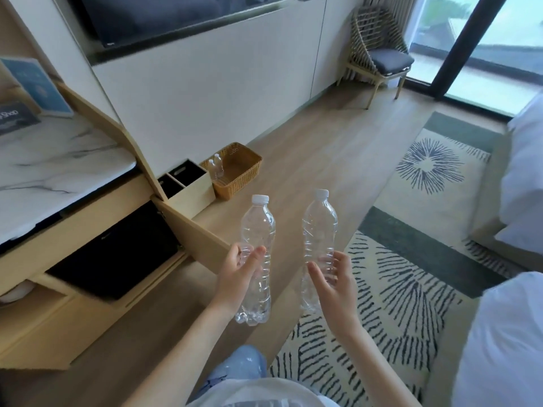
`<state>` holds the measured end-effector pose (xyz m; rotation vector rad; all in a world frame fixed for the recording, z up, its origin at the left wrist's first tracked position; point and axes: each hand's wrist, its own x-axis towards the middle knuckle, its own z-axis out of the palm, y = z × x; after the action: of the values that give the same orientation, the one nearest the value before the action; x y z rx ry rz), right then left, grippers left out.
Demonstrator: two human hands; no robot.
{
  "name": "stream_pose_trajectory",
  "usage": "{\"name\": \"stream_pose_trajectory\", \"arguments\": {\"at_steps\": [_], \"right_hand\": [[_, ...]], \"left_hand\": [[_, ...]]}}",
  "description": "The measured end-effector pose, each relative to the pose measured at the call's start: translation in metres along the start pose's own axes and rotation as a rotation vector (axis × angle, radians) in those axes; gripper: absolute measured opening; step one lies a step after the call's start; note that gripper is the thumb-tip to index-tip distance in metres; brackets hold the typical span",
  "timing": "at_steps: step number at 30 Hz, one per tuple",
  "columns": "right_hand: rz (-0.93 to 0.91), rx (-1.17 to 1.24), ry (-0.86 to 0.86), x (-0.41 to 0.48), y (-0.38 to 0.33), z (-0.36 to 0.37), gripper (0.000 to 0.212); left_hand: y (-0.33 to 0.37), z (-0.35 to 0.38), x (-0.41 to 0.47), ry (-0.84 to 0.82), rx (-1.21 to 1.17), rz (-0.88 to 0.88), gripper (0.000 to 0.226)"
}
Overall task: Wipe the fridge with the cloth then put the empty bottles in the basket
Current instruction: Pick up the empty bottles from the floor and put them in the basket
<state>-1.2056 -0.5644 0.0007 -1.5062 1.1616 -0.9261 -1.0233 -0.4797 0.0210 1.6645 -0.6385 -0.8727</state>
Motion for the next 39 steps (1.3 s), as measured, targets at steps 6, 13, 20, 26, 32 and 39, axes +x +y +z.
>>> {"name": "stream_pose_trajectory", "arguments": {"at_steps": [6, 13, 20, 26, 32, 39], "right_hand": [[0.021, -0.034, 0.049, 0.065, 0.012, -0.005, 0.04], [0.026, -0.061, 0.019, 0.206, 0.005, 0.01, 0.047], [-0.009, -0.062, 0.038, 0.361, -0.024, 0.022, 0.032], [0.011, -0.014, -0.025, 0.461, -0.015, 0.034, 0.035], [0.013, -0.005, -0.225, 0.587, 0.009, 0.057, 0.037], [-0.051, -0.001, -0.537, 0.73, 0.0, 0.082, 0.027]], "left_hand": [[0.01, 0.038, 0.075, -0.083, 0.024, -0.023, 0.043], [0.028, 0.079, 0.211, -0.083, -0.035, -0.028, 0.069], [0.089, 0.108, 0.357, -0.093, -0.054, -0.001, 0.076], [0.107, 0.134, 0.437, -0.05, -0.04, -0.032, 0.042], [0.11, 0.162, 0.516, 0.165, -0.067, -0.112, 0.064], [0.146, 0.182, 0.592, 0.498, -0.07, -0.167, 0.049]]}}
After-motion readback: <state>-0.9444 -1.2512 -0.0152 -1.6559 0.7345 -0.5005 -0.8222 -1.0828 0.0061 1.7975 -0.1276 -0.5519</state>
